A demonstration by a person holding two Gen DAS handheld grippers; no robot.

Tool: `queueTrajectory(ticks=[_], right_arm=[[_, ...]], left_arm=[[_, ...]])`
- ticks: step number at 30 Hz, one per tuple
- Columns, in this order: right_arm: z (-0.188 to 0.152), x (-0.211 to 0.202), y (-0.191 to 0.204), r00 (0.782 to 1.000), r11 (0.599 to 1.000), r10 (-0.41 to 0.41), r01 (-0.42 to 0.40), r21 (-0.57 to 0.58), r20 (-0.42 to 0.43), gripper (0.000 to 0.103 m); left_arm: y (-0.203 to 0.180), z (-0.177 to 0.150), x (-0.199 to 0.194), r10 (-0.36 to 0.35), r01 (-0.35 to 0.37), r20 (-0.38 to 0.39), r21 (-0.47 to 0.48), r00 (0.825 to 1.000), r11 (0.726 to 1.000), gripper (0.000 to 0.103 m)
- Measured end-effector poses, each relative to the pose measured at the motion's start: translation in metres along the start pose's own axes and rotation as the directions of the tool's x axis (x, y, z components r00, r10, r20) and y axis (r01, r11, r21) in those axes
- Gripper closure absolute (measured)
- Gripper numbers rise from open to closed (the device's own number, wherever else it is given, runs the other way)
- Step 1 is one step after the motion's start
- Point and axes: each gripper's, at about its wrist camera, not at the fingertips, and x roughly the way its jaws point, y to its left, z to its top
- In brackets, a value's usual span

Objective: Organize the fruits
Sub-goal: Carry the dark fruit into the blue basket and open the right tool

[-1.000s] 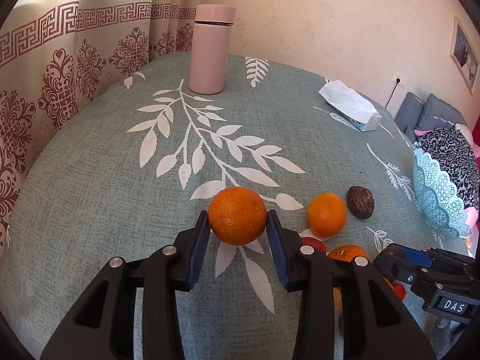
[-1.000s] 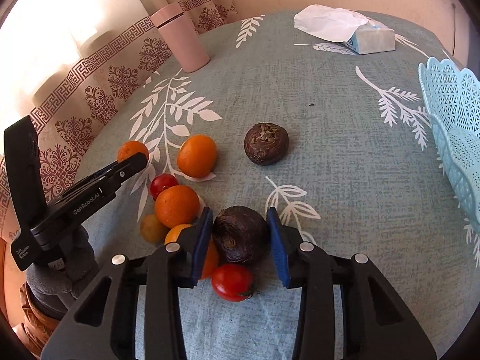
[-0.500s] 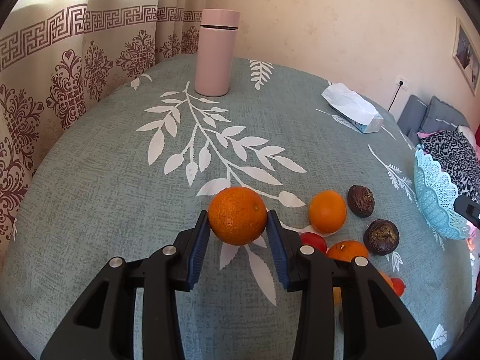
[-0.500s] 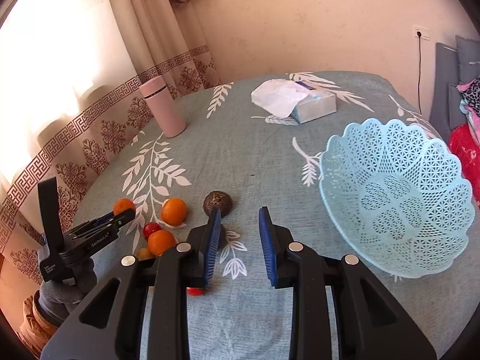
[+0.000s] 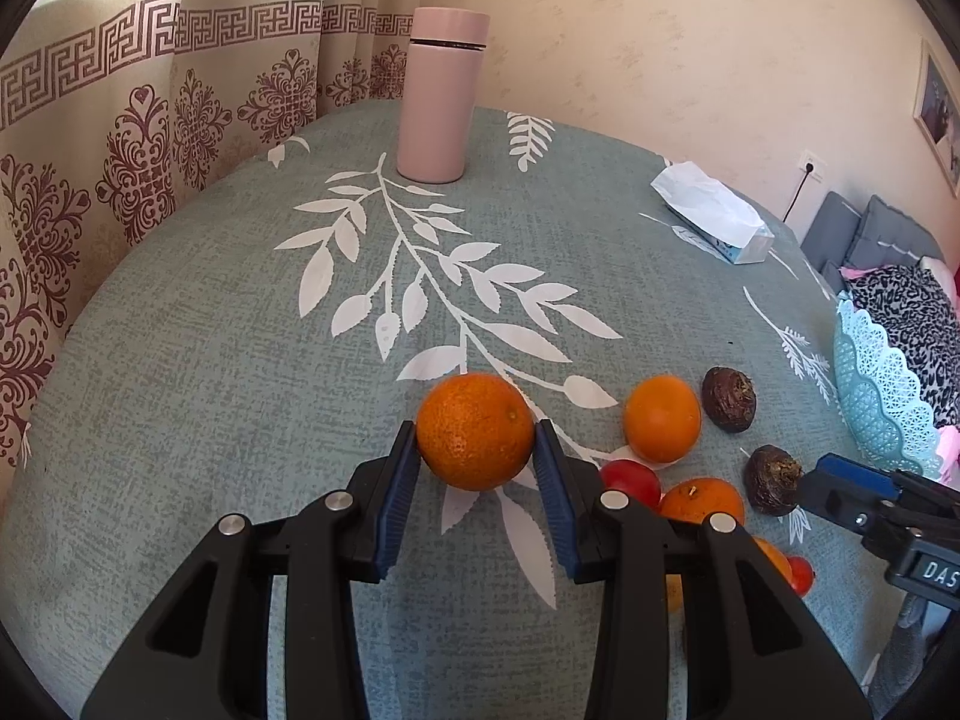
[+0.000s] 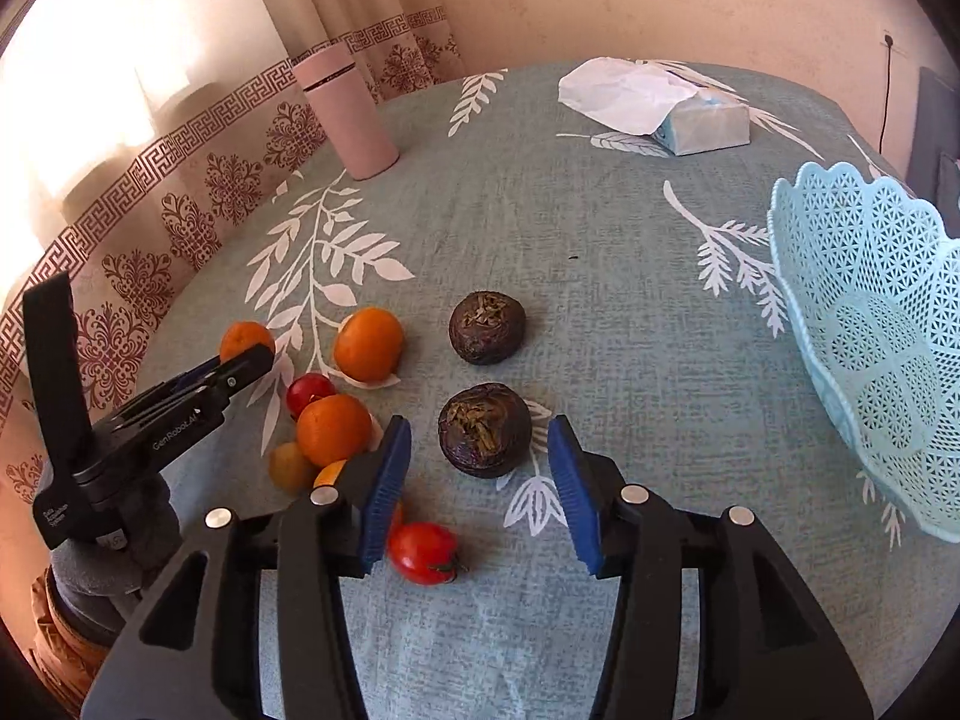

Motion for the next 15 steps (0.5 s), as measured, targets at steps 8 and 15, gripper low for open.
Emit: queueTrajectory(ticks=[8, 15], right_arm=[[-0.003, 0.023, 0.010, 0.997, 0.994, -0.080, 0.079, -0.081, -0.014, 0.062], [-0.002, -0.029, 0.001, 0.990, 0.997, -0.059, 0.064, -0.036, 0.128, 0.062]], left_arm=[[-0.001, 0.000, 0.000, -0.003, 0.003, -0.001, 0.002, 1.000, 1.000, 0.064], [-0.005, 0.000, -0.006, 0.013, -0.014, 0.019, 0.019, 1.000, 1.000, 0.064]])
